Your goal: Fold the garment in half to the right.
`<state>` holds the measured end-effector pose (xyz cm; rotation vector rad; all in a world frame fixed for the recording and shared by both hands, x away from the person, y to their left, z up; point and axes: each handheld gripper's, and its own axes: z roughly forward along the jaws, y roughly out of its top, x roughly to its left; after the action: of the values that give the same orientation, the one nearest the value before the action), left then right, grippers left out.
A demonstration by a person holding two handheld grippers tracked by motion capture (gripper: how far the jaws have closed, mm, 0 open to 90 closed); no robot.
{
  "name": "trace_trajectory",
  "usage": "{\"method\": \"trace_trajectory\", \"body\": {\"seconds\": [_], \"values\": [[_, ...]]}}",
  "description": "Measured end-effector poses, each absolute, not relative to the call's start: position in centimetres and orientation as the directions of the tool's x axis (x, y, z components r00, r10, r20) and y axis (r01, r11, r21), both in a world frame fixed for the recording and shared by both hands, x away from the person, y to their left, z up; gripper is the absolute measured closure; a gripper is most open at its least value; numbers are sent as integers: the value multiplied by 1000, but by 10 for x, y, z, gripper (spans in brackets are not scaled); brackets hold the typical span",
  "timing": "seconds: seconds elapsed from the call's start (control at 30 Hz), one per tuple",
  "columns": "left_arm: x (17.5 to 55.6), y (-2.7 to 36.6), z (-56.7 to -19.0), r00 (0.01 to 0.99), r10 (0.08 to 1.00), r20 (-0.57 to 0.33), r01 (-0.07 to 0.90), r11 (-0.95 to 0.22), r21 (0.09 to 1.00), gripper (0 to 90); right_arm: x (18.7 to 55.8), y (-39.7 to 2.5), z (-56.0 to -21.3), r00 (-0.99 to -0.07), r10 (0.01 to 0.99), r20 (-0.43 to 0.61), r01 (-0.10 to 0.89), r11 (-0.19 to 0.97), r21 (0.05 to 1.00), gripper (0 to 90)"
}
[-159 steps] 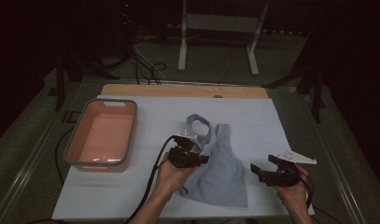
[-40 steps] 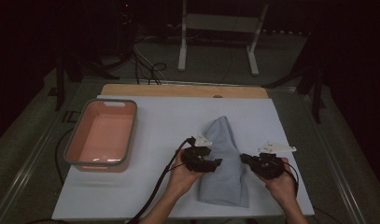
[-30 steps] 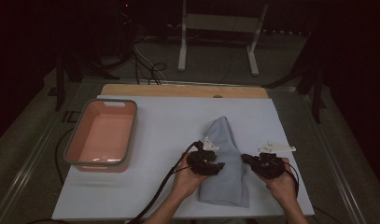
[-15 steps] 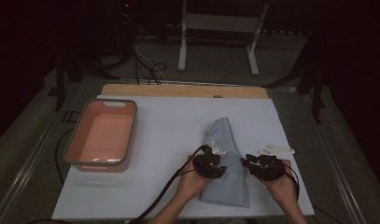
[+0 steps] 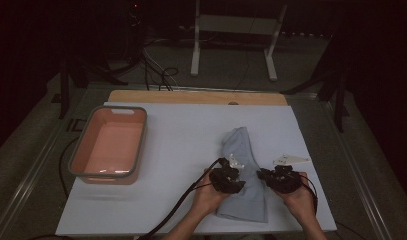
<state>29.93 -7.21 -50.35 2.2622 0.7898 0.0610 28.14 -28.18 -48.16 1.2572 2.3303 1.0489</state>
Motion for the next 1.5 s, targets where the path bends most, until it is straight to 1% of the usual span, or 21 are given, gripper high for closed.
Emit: {"method": "trace_trajectory", "body": {"seconds": [0.07,0.23,0.33,0.43,0.47,0.5,0.53,0.6,0.63,0.67,0.73,0.8,0.83,0.93,1.03,1.07,1.17,1.23,1.3,1.4,1.5], "values": [[299,-73,-504,809,558,-184,524,-545,655,647,280,-282,-481,-572,817,68,601,361,713,874],[300,-72,-503,811,552,-194,525,-542,656,646,278,-286,-482,-557,828,65,613,358,704,880],[301,-66,-497,812,538,-227,531,-517,672,585,277,-289,-485,-544,837,60,630,360,688,882],[302,-63,-493,812,538,-225,526,-509,682,549,277,-290,-485,-543,838,59,631,361,687,882],[303,-49,-483,792,574,-209,525,-465,713,502,277,-291,-487,-539,840,59,637,361,681,882],[303,-49,-483,792,574,-209,525,-465,713,491,277,-291,-487,-539,840,59,637,361,681,882],[308,-39,-480,762,612,-210,546,-433,717,477,277,-292,-487,-538,841,57,640,363,678,882],[314,-31,-481,720,657,-223,584,-400,706,437,277,-292,-487,-540,840,54,640,367,675,881],[314,-31,-481,720,657,-223,584,-400,706,426,277,-292,-487,-540,840,54,640,367,675,881],[319,-26,-486,691,680,-247,617,-376,691,410,277,-291,-487,-535,843,55,644,365,673,881],[321,-26,-489,681,690,-243,630,-383,676,365,277,-291,-487,-534,844,53,644,366,671,881],[324,-28,-497,673,696,-252,649,-390,653,356,277,-291,-487,-537,842,46,642,373,670,881],[326,-29,-500,668,695,-265,660,-388,644,360,276,-291,-487,-536,843,45,643,373,669,880],[332,-33,-509,648,678,-346,704,-359,613,411,275,-292,-488,-538,842,41,643,378,666,880],[333,-33,-511,645,671,-366,713,-356,604,448,275,-292,-488,-537,843,39,644,379,665,880],[337,-33,-516,630,652,-422,740,-340,581,448,274,-292,-488,-534,845,40,646,377,664,880],[340,-33,-518,623,626,-468,757,-333,562,607,273,-294,-488,-539,842,26,640,389,663,878],[339,-34,-517,628,625,-463,753,-338,565,703,272,-292,-487,-537,843,33,642,383,664,877],[337,-35,-514,636,629,-448,744,-345,572,759,273,-292,-487,-541,840,29,639,389,664,875],[335,-36,-511,640,639,-427,737,-353,577,784,272,-291,-487,-541,840,30,637,387,666,866],[335,-35,-510,642,643,-417,732,-352,584,790,273,-290,-485,-535,844,35,631,373,680,792]]}}
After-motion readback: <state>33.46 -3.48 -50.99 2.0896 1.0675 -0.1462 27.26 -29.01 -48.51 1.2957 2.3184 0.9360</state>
